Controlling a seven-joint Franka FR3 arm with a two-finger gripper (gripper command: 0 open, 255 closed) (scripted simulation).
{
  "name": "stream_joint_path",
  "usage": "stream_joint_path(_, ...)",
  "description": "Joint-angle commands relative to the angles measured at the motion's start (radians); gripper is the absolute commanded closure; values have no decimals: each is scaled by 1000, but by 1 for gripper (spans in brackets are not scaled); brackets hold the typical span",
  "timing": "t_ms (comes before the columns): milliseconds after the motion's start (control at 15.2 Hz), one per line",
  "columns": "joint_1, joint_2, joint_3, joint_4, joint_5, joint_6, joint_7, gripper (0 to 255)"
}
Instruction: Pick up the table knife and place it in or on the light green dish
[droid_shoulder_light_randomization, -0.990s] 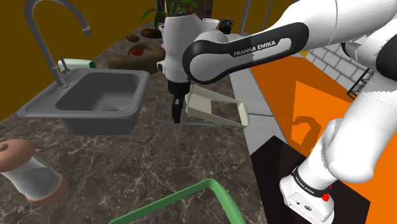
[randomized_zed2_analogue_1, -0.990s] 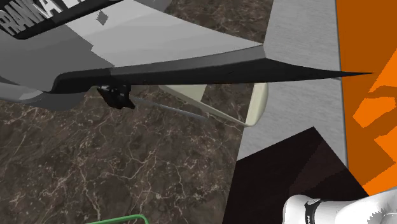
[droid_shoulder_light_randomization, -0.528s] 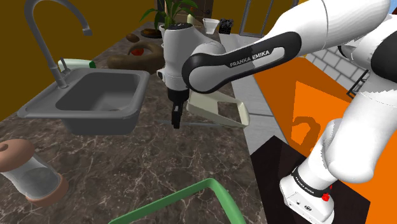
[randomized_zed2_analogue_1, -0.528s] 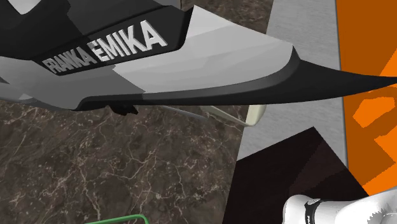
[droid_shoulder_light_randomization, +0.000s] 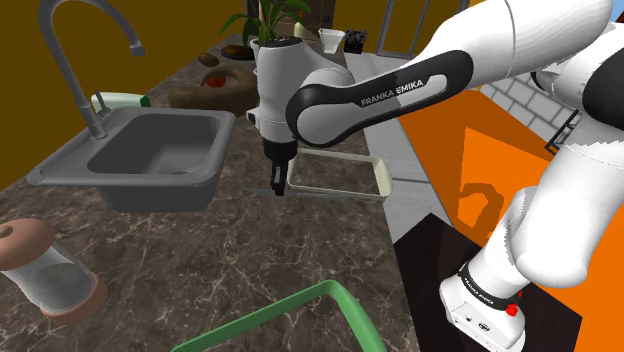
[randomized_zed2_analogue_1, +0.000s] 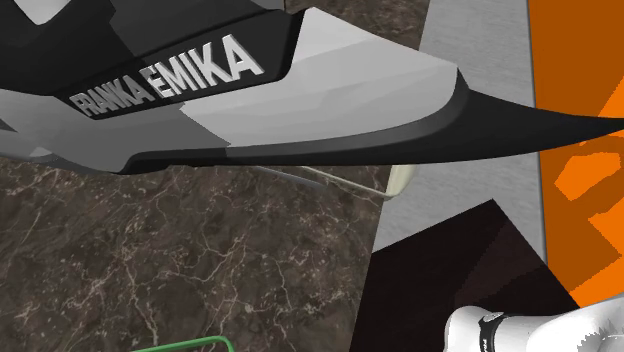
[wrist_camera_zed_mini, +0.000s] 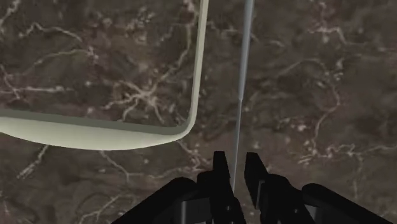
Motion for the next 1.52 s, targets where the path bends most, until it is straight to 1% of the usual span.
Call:
stream_joint_path(0, 0, 0, 0, 0, 0, 0, 0, 255)
stream_joint_path(396, 0, 0, 0, 0, 0, -1, 0, 255)
stream_joint_path(1452, -2, -46, 2, 163, 21, -206, -18, 255)
